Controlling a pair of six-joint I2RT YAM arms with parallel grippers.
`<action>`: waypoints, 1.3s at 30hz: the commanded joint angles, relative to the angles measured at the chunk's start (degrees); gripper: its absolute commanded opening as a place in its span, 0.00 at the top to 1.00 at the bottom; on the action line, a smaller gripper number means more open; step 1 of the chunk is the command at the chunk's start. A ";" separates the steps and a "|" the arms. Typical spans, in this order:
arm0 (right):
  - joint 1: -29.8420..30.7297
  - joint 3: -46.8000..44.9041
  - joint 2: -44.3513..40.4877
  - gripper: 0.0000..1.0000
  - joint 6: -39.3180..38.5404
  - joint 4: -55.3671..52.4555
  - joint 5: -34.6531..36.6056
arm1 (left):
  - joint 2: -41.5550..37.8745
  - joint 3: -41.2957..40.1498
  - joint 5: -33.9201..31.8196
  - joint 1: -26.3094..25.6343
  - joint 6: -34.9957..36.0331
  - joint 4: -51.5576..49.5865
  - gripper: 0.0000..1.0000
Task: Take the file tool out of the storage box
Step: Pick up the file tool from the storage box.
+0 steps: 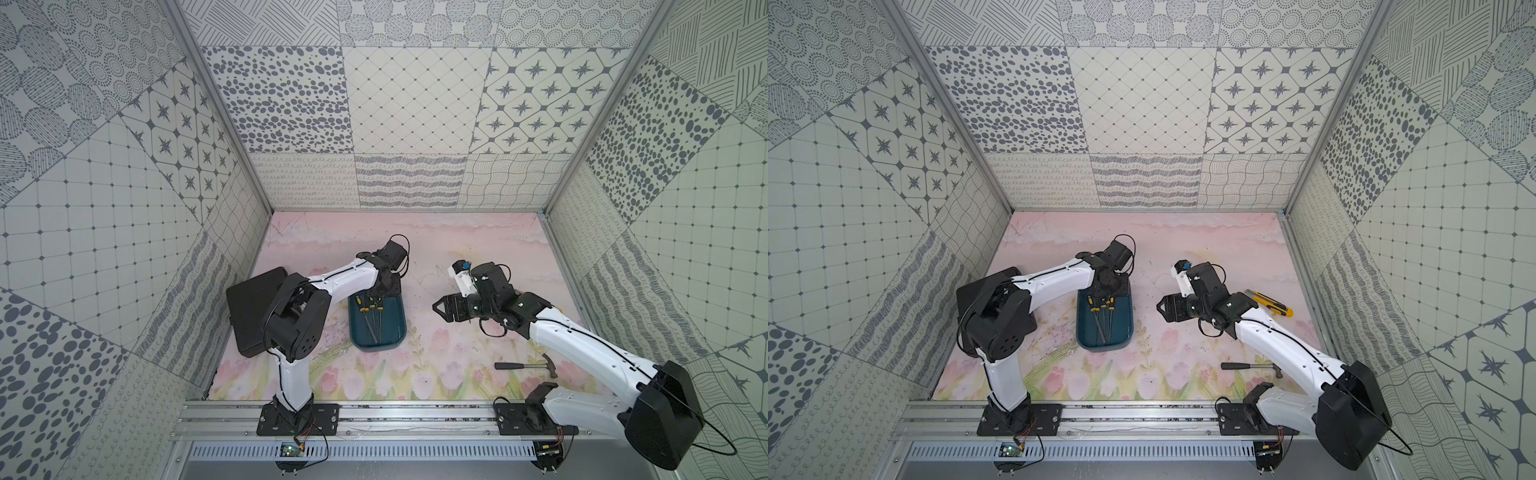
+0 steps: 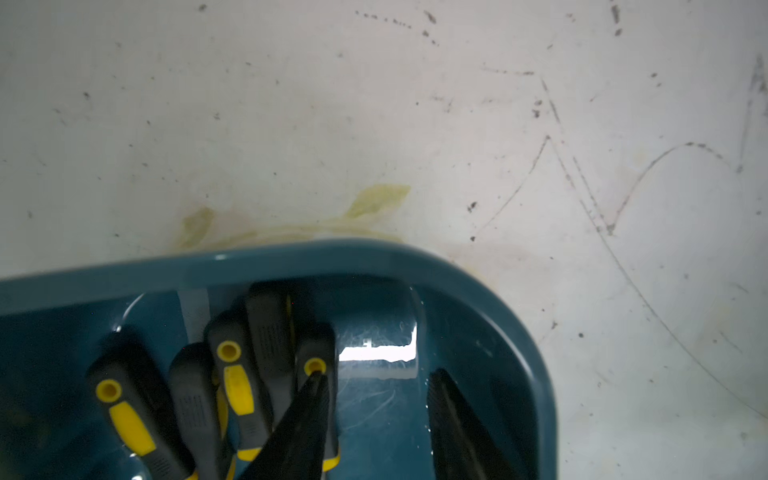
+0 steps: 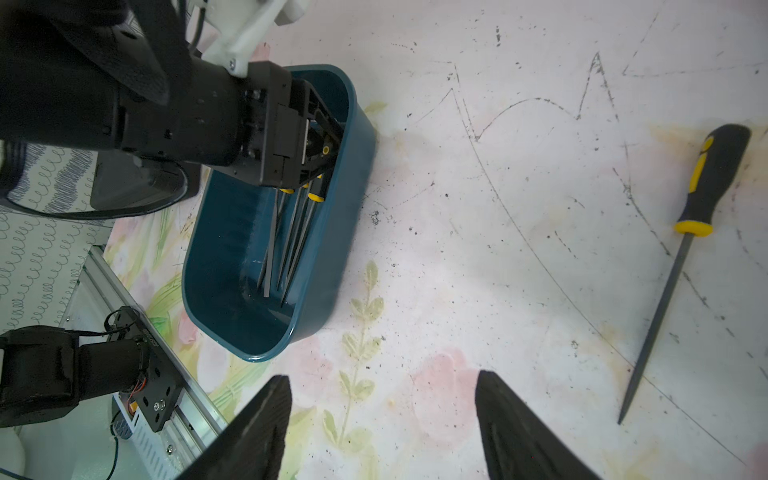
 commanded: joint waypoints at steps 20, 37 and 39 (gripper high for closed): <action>0.21 -1.32 0.92 0.25 0.10 2.36 0.14 | 4.58 1.04 -6.23 0.81 -0.78 -6.61 0.65; 2.09 -4.16 -4.61 0.27 3.99 9.26 -15.31 | -13.58 -11.07 7.84 1.40 -1.42 11.04 0.93; 2.05 -4.87 -5.60 0.28 5.72 11.70 -19.05 | -17.37 -13.21 11.81 1.61 -1.50 14.56 0.95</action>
